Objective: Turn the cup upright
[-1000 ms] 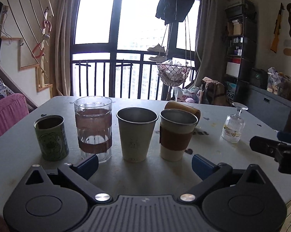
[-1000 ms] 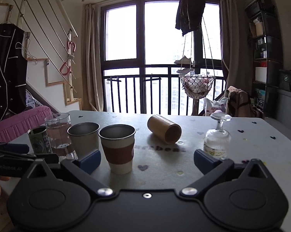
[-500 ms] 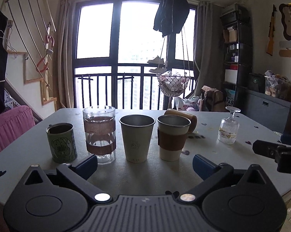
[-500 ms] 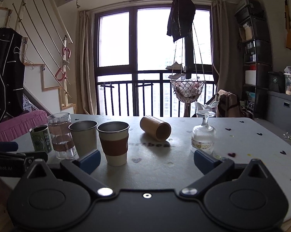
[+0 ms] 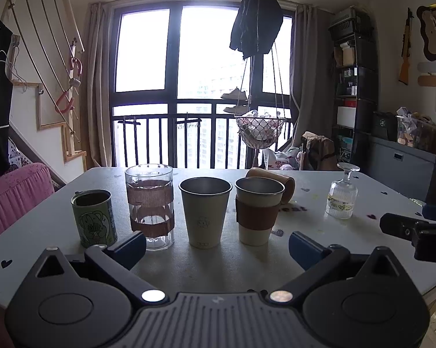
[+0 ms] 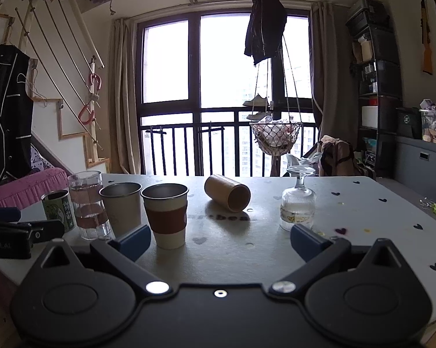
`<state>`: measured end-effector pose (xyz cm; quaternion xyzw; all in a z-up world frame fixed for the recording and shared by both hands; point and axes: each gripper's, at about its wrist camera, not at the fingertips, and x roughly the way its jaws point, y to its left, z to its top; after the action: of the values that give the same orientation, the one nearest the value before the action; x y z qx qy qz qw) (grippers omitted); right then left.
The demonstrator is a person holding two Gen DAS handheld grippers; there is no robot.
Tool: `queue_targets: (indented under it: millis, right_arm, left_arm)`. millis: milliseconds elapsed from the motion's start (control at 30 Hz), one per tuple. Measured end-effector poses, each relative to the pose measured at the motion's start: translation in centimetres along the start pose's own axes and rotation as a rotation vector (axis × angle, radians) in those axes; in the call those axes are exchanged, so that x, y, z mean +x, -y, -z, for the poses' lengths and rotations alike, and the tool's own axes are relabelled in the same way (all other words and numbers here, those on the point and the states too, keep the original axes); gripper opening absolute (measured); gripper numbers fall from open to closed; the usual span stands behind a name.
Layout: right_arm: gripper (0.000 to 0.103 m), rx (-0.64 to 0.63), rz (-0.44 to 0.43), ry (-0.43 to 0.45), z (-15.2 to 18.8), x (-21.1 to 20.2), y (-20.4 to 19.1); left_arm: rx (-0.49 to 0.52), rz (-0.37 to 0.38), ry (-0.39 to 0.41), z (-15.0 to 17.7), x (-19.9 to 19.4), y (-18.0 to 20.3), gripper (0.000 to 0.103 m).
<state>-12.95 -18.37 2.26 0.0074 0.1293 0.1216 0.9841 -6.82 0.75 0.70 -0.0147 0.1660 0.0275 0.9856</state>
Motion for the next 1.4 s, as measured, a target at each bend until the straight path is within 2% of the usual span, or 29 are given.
queue_targets:
  millis: [1400]
  right_arm:
    - [0.103, -0.008, -0.002, -0.006, 0.21, 0.26, 0.13]
  left_arm:
    - [-0.010, -0.007, -0.009, 0.20, 0.39, -0.21, 0.103]
